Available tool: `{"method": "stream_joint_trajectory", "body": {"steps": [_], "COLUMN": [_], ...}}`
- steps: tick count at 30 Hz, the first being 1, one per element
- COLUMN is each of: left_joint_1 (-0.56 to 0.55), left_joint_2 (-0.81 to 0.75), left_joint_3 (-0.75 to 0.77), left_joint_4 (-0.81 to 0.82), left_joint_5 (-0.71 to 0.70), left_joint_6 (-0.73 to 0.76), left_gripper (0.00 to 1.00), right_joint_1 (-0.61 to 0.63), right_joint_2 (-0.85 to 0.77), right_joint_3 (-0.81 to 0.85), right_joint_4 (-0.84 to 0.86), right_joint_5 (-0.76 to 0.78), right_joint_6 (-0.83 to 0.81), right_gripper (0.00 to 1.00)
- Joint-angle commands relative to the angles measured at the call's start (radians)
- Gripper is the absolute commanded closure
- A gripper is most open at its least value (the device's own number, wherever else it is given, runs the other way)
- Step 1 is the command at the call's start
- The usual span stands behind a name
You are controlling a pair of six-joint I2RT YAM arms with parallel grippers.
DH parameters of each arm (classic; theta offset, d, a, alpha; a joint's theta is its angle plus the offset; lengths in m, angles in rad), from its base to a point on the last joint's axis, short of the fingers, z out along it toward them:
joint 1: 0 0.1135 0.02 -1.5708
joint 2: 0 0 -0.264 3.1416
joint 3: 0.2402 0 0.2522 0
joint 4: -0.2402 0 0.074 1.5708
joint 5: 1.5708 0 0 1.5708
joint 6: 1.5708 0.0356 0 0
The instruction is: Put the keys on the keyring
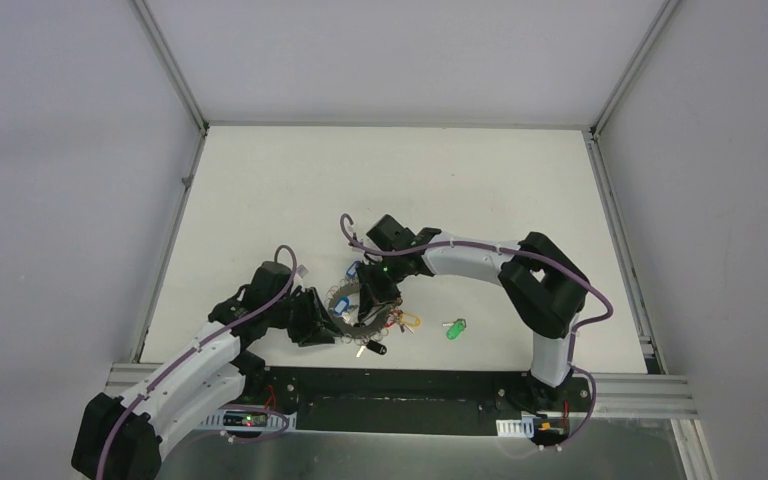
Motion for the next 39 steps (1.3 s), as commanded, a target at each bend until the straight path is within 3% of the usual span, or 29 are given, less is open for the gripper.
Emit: {"method": "stream_joint_trajectory", "body": {"steps": [1,5,11,31,39], "left_joint_1": [-0.017,-0.022,-0.027,-0.033,-0.052], "left_joint_2": [-0.004,0.028,0.082,0.104,0.144], "left_joint_3": [-0.036,-0.043,-0.059,-0.119,-0.12], "left_joint_4": [0.142,0.182,0.222,0.322,0.427], "left_joint_5": [0.028,0.011,-0.003,-0.027,0.008], "left_joint_6": [-0.072,-0.075,-0.063,-0.038,-0.045], "left_gripper": [0.66,0.66,0.7,0.7,0.77], "right_joint_1": [0.016,0.035,0.053,0.062,0.062], "right_joint_2": [0.019,0.057,0.12,0.187,0.194], "right_joint_3": [0.001,0.027,0.05,0.086,0.09], "right_joint_4": [0.085,0.075,0.044,-0.028,-0.03], "right_joint_5": [-0.078,-0.097,-0.094,-0.042,-0.046], "right_joint_6": [0.044,0.044,0.043,0.01,0.006], "right_gripper": [0.96,1.0,1.0,1.0,1.0]}}
